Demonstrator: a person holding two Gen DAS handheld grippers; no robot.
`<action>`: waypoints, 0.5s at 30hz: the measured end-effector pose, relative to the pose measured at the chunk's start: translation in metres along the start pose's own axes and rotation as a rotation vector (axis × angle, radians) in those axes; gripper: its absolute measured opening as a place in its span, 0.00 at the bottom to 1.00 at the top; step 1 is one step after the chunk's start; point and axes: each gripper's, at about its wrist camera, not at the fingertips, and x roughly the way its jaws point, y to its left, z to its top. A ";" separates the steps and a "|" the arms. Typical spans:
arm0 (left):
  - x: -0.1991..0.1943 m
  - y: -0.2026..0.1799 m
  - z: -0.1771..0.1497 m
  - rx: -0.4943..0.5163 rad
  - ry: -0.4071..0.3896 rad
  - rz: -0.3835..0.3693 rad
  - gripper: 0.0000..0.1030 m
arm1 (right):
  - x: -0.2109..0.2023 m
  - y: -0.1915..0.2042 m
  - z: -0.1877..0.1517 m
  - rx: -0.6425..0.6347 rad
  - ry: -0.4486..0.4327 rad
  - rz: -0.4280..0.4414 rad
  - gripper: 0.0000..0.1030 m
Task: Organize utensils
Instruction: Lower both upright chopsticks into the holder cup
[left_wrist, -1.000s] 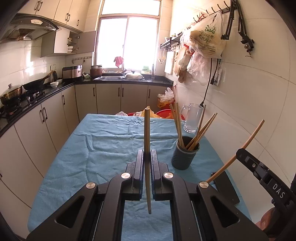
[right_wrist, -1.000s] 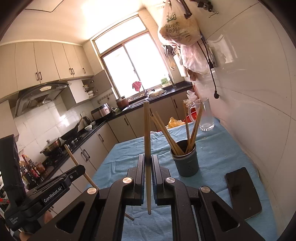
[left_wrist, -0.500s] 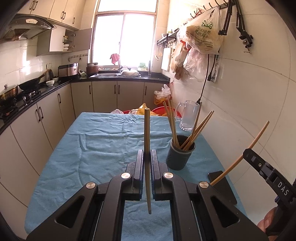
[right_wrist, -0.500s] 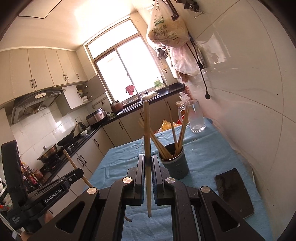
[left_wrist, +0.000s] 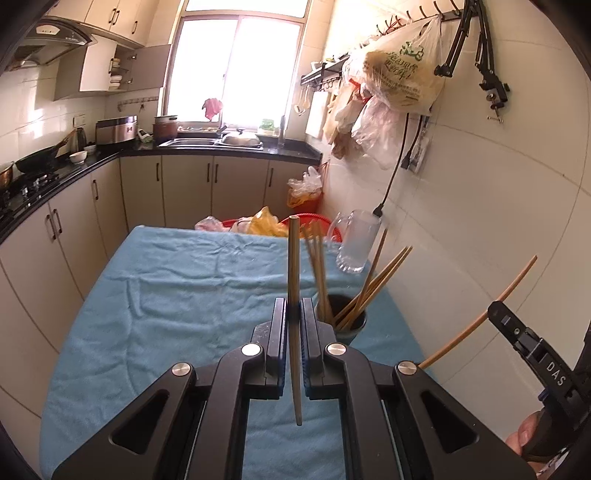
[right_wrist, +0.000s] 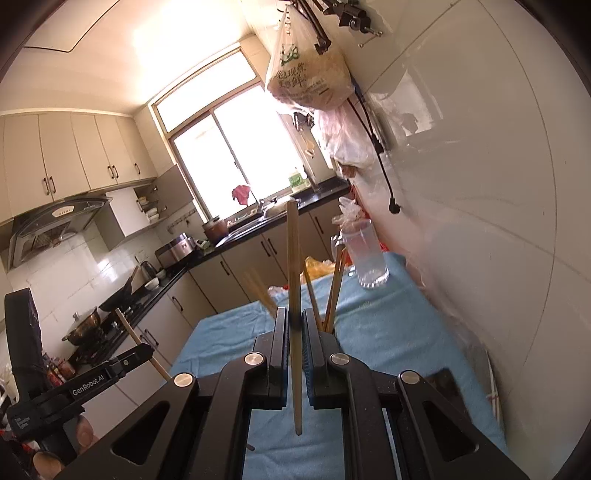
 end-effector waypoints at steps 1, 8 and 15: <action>0.002 -0.001 0.006 -0.005 -0.003 -0.006 0.06 | 0.002 0.000 0.005 -0.003 -0.008 -0.003 0.07; 0.021 -0.007 0.047 -0.041 -0.029 -0.039 0.06 | 0.021 -0.001 0.037 -0.007 -0.050 -0.027 0.07; 0.047 -0.013 0.082 -0.068 -0.053 -0.056 0.06 | 0.051 0.001 0.063 -0.009 -0.059 -0.048 0.07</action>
